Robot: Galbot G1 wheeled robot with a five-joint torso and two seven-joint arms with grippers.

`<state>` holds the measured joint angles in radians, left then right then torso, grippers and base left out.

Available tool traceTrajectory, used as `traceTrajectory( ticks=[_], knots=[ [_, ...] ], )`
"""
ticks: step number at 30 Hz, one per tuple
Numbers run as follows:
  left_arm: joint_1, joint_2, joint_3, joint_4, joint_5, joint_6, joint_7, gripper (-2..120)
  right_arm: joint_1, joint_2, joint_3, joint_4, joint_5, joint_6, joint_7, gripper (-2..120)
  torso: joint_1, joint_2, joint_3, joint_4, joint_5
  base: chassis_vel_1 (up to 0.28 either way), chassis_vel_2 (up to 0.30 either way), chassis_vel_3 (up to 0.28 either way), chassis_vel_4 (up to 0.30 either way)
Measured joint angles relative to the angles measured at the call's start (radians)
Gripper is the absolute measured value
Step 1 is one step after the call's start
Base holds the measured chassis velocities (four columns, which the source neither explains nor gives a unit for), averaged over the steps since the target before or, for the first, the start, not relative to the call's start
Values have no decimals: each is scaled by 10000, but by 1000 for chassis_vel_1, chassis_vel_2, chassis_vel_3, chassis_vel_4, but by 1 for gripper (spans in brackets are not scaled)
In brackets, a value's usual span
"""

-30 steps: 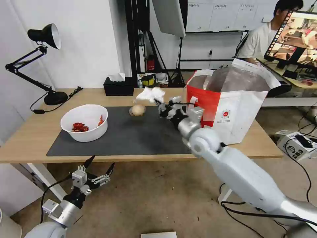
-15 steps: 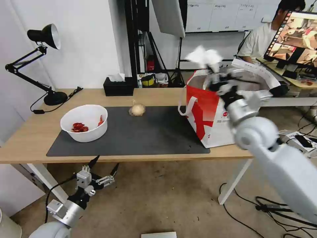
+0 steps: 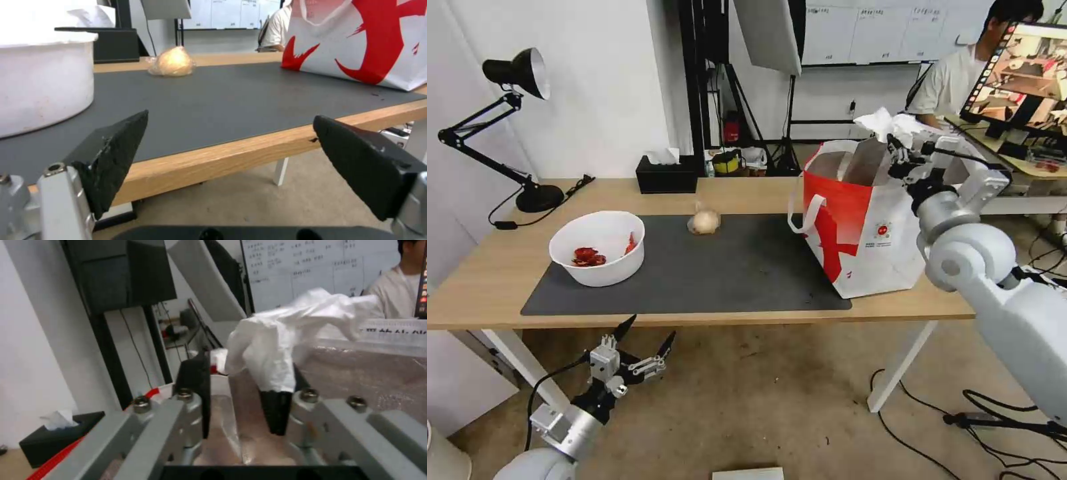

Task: Pick up the trash from the table and place it into the takeout bag.

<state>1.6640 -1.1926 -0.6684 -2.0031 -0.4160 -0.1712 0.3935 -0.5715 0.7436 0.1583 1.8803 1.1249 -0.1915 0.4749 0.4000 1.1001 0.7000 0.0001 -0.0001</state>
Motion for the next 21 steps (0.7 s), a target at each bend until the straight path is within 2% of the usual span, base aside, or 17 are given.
traceTrajectory(
  ticks=[2, 3, 6, 7, 12, 14, 15, 17, 18, 21],
  knots=[
    [-19, 10, 9, -12, -23, 15, 0, 100, 122, -47, -77, 23, 130, -87, 8, 37, 0, -1, 0, -1, 1, 0, 0, 0, 0],
    [-19, 10, 9, -12, -23, 15, 0, 100, 122, -47, -77, 23, 130, -87, 8, 37, 0, -1, 0, -1, 1, 0, 0, 0, 0],
    [-40, 14, 27, -13, -30, 42, -3, 100, 208, -49, -180, 22, 123, -165, -50, 51, 0, -1, 0, 0, 1, 0, 0, 0, 0],
    [-40, 14, 27, -13, -30, 42, -3, 100, 208, -49, -180, 22, 123, -165, -50, 51, 0, -1, 0, 0, 1, 0, 0, 0, 0],
    [-44, 15, 37, -13, -36, 55, -6, 100, 328, -18, -325, -45, 80, -296, -65, 72, 0, 0, 0, 0, 1, 0, 0, 0, 0],
    [-44, 17, 38, 12, -37, 56, -7, 100, 453, -83, -426, -167, -290, -684, -37, 81, 0, -1, 0, 0, 1, 0, 0, 0, 0],
    [-44, 17, 38, 12, -37, 56, -7, 100, 453, -83, -426, -167, -290, -684, -37, 81, 0, -1, 0, 0, 1, 0, 0, 0, 0],
    [-52, 10, 49, 33, -38, 56, -7, 100, 579, -267, -500, -218, -651, -1324, -96, 92, 0, -1, 0, -1, 2, 0, 0, 0, 0],
    [-52, 10, 49, 33, -38, 56, -7, 100, 579, -267, -500, -218, -651, -1324, -96, 92, 0, -1, 0, -1, 2, 0, 0, 0, 0],
    [-98, 0, 90, 66, -36, 57, -8, 100, 853, -533, -532, -54, -251, -2655, -13, 100, 1, -1, -1, -2, 1, 0, 0, 0, 0]
  ],
)
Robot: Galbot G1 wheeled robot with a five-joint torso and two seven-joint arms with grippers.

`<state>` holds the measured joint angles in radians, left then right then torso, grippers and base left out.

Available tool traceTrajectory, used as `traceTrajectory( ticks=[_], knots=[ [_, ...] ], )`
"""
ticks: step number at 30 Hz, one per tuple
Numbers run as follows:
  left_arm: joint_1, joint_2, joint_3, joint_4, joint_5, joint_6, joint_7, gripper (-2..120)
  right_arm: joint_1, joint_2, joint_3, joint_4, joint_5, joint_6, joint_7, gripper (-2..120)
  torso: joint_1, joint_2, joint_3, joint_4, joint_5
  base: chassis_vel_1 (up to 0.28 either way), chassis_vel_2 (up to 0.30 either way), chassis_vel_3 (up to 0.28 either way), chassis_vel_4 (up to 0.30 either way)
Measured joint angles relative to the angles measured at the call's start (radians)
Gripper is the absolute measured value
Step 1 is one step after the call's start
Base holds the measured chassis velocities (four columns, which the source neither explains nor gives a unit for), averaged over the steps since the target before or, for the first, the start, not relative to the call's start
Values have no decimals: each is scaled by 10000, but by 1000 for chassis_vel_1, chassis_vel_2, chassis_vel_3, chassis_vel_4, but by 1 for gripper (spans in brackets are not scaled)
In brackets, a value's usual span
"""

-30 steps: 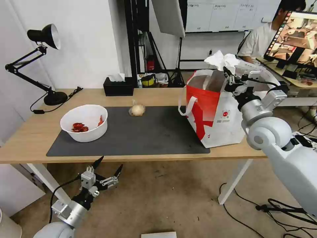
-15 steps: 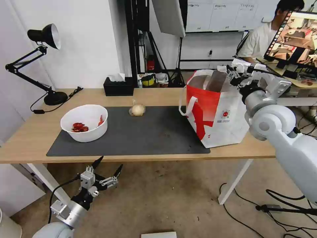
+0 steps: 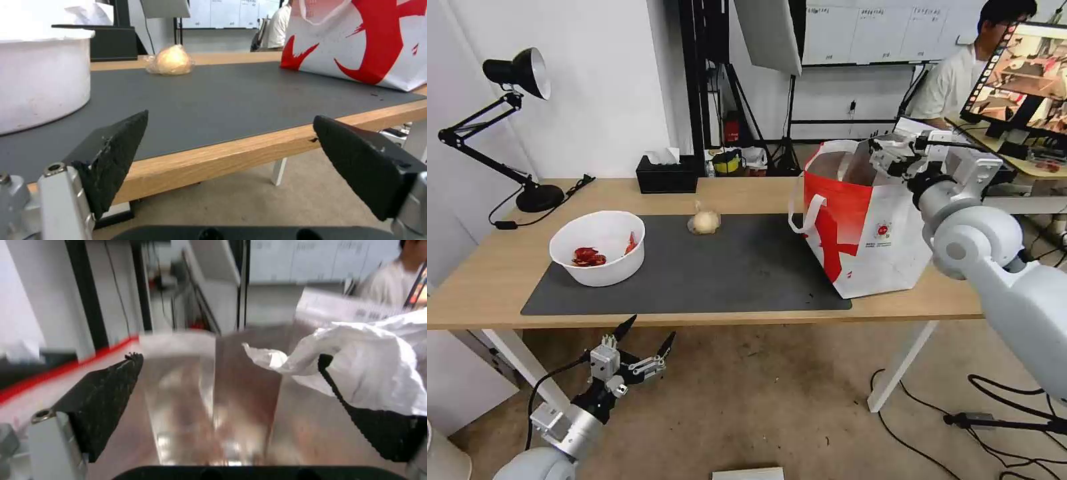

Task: Pick up the trash from the table and place it into the takeout bag.

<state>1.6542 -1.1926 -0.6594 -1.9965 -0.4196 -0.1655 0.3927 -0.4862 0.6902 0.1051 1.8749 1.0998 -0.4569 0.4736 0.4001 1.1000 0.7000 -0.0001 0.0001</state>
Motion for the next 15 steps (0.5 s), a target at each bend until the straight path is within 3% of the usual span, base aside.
traceTrajectory(
  ticks=[6, 11, 15],
  knots=[
    [-92, 10, 44, 61, 3, 4, -8, 100, 649, -152, -197, 123, 1068, -1467, 522, 100, 0, 0, 0, 1, -1, 0, 0, 0, 0],
    [-128, 14, 59, 78, 3, 21, -17, 100, 1127, -276, -443, 85, 971, -2602, 493, 100, 0, 0, 1, 1, -1, 0, 0, 0, 0],
    [-137, 21, 52, 108, 3, 22, -20, 100, 1456, -369, -824, -6, 427, -2752, 376, 100, 0, 1, 0, 0, 0, 0, 0, 0, 0]
  ],
)
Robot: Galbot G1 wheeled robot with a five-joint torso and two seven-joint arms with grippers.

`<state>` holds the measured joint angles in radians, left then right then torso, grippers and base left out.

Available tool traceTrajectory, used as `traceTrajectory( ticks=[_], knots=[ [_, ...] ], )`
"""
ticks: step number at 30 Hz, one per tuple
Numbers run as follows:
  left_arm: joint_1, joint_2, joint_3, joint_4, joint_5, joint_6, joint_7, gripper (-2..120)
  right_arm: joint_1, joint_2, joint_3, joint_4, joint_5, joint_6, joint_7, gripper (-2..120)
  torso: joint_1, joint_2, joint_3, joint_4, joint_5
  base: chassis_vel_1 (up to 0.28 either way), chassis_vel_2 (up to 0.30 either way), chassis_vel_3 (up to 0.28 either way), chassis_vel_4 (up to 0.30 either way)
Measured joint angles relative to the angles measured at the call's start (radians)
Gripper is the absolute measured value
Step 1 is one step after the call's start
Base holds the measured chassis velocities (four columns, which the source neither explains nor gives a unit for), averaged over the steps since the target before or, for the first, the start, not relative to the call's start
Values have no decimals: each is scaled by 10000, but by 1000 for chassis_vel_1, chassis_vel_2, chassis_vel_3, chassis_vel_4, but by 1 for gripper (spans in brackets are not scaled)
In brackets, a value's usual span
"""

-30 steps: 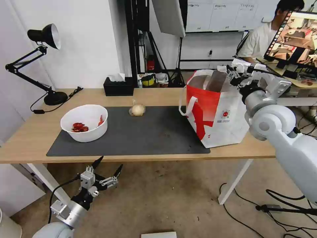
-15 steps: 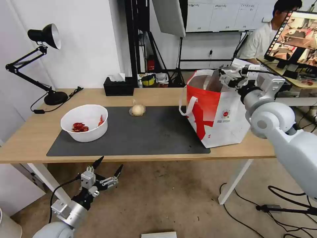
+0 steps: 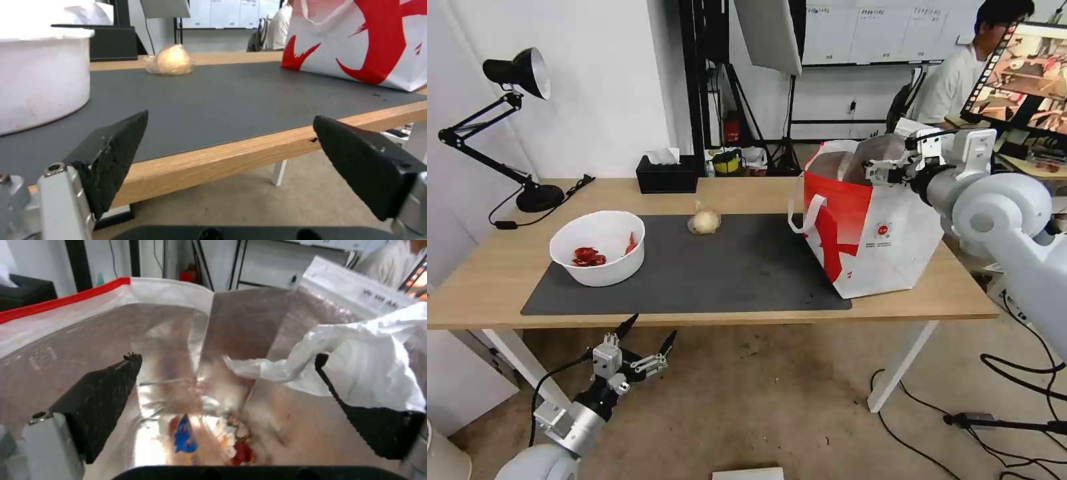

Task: Pick up the trash from the table and place it into the takeout bag.

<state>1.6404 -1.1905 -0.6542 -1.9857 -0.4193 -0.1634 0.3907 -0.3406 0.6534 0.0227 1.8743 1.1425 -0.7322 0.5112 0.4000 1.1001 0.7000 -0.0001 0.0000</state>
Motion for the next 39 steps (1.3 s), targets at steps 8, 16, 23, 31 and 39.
traceTrajectory(
  ticks=[8, 16, 23, 31, 39],
  knots=[
    [-65, 0, 15, 33, -1, -2, -6, 100, 436, -295, -639, -529, -4265, 68, -2997, 100, 0, -1, 0, 1, 1, 0, 0, 0, 0],
    [-73, -18, 28, 20, -4, -12, -20, 100, 656, -641, -795, -565, -5852, 97, -4867, 100, 0, -1, 0, 1, 0, 0, 0, 0, 0],
    [-43, -34, 92, -51, 31, -50, -247, 100, 573, -830, -764, -548, -5914, 97, -5007, 100, 0, -1, 0, 1, 1, 0, 0, 0, 0],
    [-4, -35, 110, -133, 47, -55, -269, 100, 528, -811, -708, -568, -5680, 157, -4757, 100, 0, -1, 0, 1, 0, 0, 0, 0, 0],
    [48, -13, 32, -168, 30, -56, -269, 100, -1, 119, -447, -308, -580, 2255, -694, 100, 0, -1, 0, 7, -3, 0, 0, 0, 0]
  ],
)
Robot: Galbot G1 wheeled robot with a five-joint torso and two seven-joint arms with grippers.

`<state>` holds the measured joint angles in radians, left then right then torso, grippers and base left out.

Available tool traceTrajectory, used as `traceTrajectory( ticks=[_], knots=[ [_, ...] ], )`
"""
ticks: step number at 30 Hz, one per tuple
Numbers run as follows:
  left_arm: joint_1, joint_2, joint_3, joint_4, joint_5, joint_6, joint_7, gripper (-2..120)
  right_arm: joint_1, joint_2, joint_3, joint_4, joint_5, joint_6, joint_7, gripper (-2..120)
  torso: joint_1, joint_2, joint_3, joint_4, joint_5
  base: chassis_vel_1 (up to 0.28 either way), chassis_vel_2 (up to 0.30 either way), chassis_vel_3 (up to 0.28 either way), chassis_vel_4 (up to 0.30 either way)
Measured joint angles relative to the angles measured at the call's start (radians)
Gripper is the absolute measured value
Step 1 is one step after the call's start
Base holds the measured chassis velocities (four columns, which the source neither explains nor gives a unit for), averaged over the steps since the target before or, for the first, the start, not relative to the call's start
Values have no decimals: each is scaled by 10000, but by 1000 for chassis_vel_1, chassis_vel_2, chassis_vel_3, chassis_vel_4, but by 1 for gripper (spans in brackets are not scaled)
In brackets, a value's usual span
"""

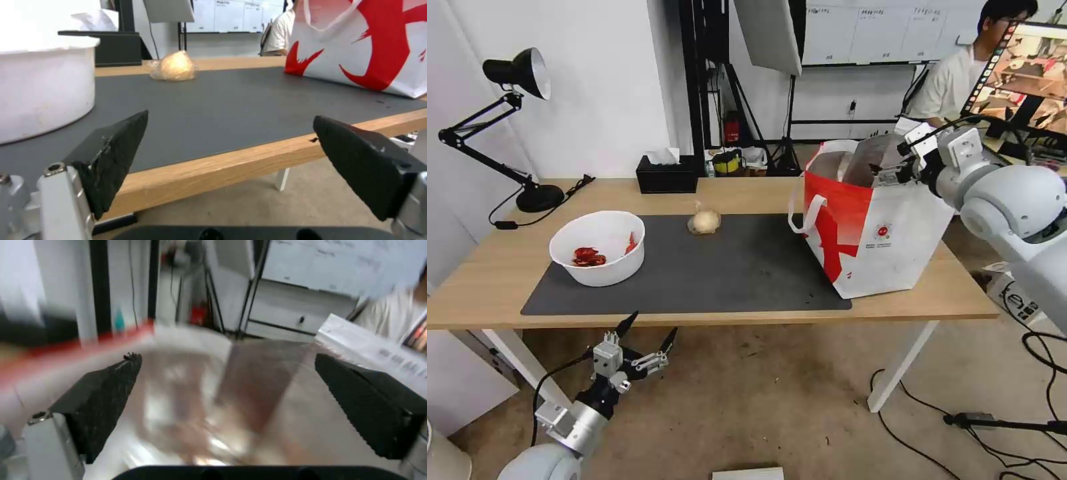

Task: Pick up the trash from the table and place it into the takeout bag.

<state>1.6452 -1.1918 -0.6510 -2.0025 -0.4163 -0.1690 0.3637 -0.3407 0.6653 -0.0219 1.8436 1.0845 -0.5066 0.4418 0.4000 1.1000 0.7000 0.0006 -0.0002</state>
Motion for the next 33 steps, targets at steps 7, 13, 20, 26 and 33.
traceTrajectory(
  ticks=[7, 13, 20, 26, 33],
  knots=[
    [12, 24, -109, -14, -37, -41, 4, 100, -1420, 464, 470, 674, 838, 3207, 183, 100, 0, 0, -1, -6, 1, 0, 0, 0, 0],
    [3, 27, -168, -19, -90, -82, 7, 100, -3616, 446, 1231, 2048, 408, 4611, -1020, 100, -1, 0, -1, -6, 2, 0, 0, 0, 0],
    [1, -88, -341, -43, -139, -241, 33, 100, -5131, 399, 1491, 3262, -719, 4982, -1592, 100, 0, 1, -2, -12, 0, 0, 0, 0, 0],
    [264, -320, -850, -178, -223, -379, 104, 100, -6091, 652, 1325, 3774, -2037, 5030, -1683, 100, -1, 1, -2, -2, 0, 0, 0, 0, 0],
    [256, -337, -871, -178, -255, -385, 144, 100, -8725, 1356, 1854, 3661, -4099, 5419, -1511, 100, -1, 1, -1, -7, 2, 0, 0, 0, 0]
  ],
)
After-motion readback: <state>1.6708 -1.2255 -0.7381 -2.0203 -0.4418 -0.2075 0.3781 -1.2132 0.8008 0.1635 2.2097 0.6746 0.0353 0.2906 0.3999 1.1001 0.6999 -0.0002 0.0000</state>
